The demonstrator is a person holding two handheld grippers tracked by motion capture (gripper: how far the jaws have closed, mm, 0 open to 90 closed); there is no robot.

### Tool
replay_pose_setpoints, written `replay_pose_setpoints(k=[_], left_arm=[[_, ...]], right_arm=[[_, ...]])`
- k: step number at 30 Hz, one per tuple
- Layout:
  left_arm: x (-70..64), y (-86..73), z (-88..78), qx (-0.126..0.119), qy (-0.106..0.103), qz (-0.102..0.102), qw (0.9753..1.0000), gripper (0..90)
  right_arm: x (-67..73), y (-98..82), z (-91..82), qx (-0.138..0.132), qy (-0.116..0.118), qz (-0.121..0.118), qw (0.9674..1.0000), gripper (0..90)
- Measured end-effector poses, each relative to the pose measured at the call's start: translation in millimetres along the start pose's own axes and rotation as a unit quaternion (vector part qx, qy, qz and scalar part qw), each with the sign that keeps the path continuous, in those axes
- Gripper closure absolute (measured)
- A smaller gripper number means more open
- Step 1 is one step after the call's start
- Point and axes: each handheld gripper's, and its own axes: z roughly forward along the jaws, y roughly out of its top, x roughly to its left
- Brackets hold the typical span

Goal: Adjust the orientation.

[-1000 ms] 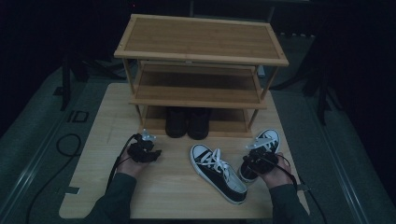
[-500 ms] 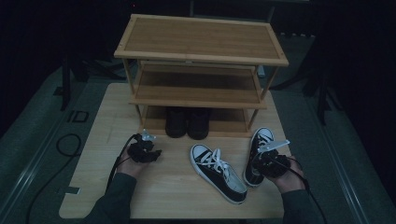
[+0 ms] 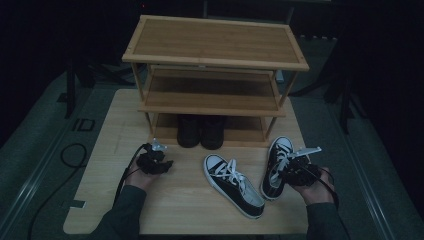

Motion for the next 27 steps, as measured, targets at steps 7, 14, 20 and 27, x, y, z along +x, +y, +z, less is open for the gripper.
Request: replay_pose_setpoints(k=[7,14,20,27], left_arm=[[0.1,0.0,0.0,0.0,0.0,0.0,1.0,56.0],[0.1,-0.1,0.1,-0.001,0.0,0.0,1.0,55.9],[0.5,-0.4,0.2,-0.003,-0.002,0.0,1.0,55.9],[0.7,-0.5,0.2,-0.003,-0.002,0.0,1.0,56.0]], right_arm=[[0.9,9.3,16.2,0.023,-0.029,0.025,0.999,40.4],[-5.9,12.2,37.5,0.05,-0.036,0.059,0.9964,52.3],[-7.1,12.9,35.5,0.065,-0.036,0.067,0.995,71.1],[-8.0,9.8,28.9,0.073,-0.064,0.066,0.9931,81.8]])
